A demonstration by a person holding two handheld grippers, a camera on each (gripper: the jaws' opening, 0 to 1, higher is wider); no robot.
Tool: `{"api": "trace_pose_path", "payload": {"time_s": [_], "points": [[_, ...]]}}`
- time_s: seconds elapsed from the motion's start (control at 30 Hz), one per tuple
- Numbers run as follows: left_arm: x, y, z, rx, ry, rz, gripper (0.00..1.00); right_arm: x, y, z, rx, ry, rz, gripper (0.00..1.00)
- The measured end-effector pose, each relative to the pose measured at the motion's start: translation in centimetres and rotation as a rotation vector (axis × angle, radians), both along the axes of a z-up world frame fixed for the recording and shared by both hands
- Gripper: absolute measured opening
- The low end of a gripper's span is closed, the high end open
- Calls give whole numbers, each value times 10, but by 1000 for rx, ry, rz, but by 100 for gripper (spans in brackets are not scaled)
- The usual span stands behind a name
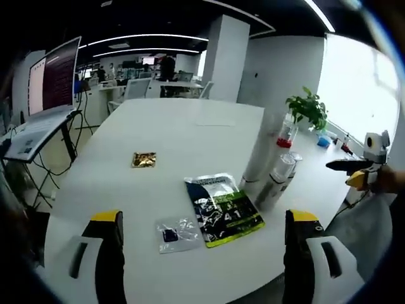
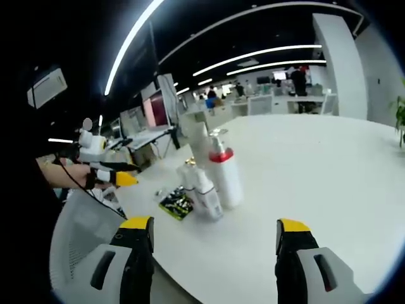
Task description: Arrange the skincare products in the storage area until every visible bottle or jar stands upright without overlapping.
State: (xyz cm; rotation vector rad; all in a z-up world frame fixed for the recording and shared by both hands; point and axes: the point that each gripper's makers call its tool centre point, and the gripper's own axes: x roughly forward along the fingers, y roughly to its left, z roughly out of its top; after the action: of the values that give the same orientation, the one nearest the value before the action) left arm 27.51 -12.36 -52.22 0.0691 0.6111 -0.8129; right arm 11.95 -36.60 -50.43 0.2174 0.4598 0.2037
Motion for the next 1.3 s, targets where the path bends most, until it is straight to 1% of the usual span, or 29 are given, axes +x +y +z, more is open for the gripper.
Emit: {"api": "trace_pose_path", "payload": {"time_s": [0.03,0.07,0.1,0.13,0.23,0.27,0.33,0.37,0.4,0.5,0.53,0.57,0.6,0.67,0.73,0.77,0.8,0.83,0.9,0.97,1.07,1.1,1.23,1.3], "points": [[-1,0,-1,0,14,-4,99,0,0,0,0,0,0,82],[-2,-1,-3,-2,42,-4,99,0,0,-1,0,1,-1,82],[-2,1,-5,2,54,-1,99,0,0,-1,0,3,-1,82],[-1,2,-6,-1,79,15,99,0,0,-1,-2,5,-1,82],[3,1,-3,-22,90,31,99,-1,0,-2,-11,9,3,82],[4,1,-5,-12,102,29,99,-1,0,-3,-13,12,4,82],[9,1,-7,14,100,20,99,0,0,-3,-17,13,4,82],[15,3,-11,38,103,14,99,0,0,-3,-15,13,3,82],[18,3,-12,41,105,11,99,0,0,-3,-13,13,1,82],[26,-1,-17,72,135,27,99,0,-2,-3,-6,14,-9,82],[30,-1,-18,75,142,40,98,0,-2,-3,-7,14,-10,82],[34,-1,-20,78,150,55,95,0,-3,-3,-9,14,-12,82],[39,0,-22,84,176,72,92,0,-2,-3,-13,16,-13,82],[47,0,-26,84,204,87,89,0,-3,-3,-16,17,-15,82],[53,-3,-30,109,219,88,90,0,-3,-3,-18,19,-15,82],[56,-1,-34,146,234,82,91,0,-3,-3,-17,19,-17,82],[59,-3,-36,155,237,77,90,0,-3,-3,-17,19,-17,82],[67,-1,-41,179,248,77,90,0,-3,-3,-17,21,-18,82],[82,-3,-45,193,252,73,90,0,-2,-4,-12,25,-15,82],[84,-3,-48,220,261,65,89,0,-1,-5,-11,29,-9,82],[98,-8,-54,252,264,62,88,-1,2,-5,-15,34,2,82],[107,-7,-59,272,276,63,88,-1,2,-6,-14,37,3,82],[126,-12,-61,291,294,75,87,-2,1,-7,-7,42,-3,82],[135,-13,-65,307,314,82,84,-2,-1,-8,-7,46,-6,82]]}}
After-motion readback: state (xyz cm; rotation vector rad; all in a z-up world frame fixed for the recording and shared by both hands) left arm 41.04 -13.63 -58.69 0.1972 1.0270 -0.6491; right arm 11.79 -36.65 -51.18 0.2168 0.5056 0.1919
